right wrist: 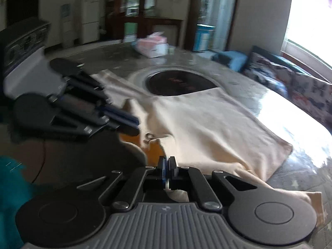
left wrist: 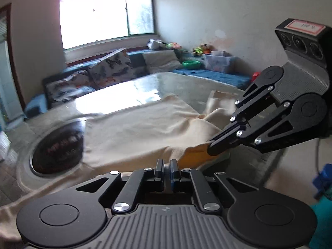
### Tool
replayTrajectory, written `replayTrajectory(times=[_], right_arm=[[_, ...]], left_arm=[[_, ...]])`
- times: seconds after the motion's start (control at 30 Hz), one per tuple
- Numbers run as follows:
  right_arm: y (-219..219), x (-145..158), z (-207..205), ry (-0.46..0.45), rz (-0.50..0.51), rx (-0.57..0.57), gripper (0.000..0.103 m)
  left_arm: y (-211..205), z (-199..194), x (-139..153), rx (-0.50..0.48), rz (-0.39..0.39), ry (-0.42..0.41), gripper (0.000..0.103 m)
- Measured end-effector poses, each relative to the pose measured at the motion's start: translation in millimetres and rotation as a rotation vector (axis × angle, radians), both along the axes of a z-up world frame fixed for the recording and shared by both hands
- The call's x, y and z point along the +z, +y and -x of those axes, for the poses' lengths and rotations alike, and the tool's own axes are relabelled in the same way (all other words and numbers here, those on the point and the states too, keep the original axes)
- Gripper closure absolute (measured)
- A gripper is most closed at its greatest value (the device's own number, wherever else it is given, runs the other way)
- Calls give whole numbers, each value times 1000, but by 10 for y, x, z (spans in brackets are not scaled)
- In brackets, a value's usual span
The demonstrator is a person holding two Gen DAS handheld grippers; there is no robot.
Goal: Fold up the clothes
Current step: 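Lay the sweatshirt flat on the table and open both grippers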
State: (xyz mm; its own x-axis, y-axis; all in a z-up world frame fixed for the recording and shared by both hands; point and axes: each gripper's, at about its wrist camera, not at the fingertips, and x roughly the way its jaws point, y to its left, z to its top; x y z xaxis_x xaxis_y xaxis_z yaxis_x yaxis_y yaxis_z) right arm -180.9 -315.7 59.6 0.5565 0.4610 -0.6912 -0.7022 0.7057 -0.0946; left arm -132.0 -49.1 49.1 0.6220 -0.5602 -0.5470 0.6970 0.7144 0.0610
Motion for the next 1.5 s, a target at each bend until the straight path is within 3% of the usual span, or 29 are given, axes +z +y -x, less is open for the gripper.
replayTrajectory(times=[0.13,0.27,0.33,0.53,0.63,0.73,0.83,0.9,1.13,1.33,1.4,1.43,1.5], right_arm=[[66,-95,119,58,34,82,99],[-10,-43,53,61,3,48,97],[-90,18,-45,28,-7,-22,97],[-396,-39,-440,-21,-20,-240,96],[-673,-93,-588,-18,-47,-369,95],[-1009,-167,-690,-26,-47,-507,84],[-1368,-248,-750,-45,-33,-662,77],[-1598,-324,-789,-59,-20,-762,67],[-2175,-579,-885,-39,-91,-968,60],[-2246,-624,-905,-43,-167,-987,62],[-2219,-596,-907,-48,-175,-981,74],[-2200,-574,-904,-51,-176,-977,89],[-2161,-523,-885,-63,-170,-971,94]], left_arm=[[34,47,-68,-43,-26,42,96],[27,-91,30,-2,7,26,93],[-5,-198,103,28,29,7,93],[-302,-657,-55,104,51,77,93],[-395,-696,-150,104,52,105,81],[-475,-694,-243,87,35,119,71],[-514,-660,-329,70,19,131,68],[-514,-634,-380,69,13,140,66],[-554,-583,-409,59,-1,135,56],[-588,-571,-415,59,-8,130,52],[-592,-565,-415,60,-8,129,51],[-594,-562,-416,61,-8,128,51],[-601,-556,-414,63,-7,130,49]])
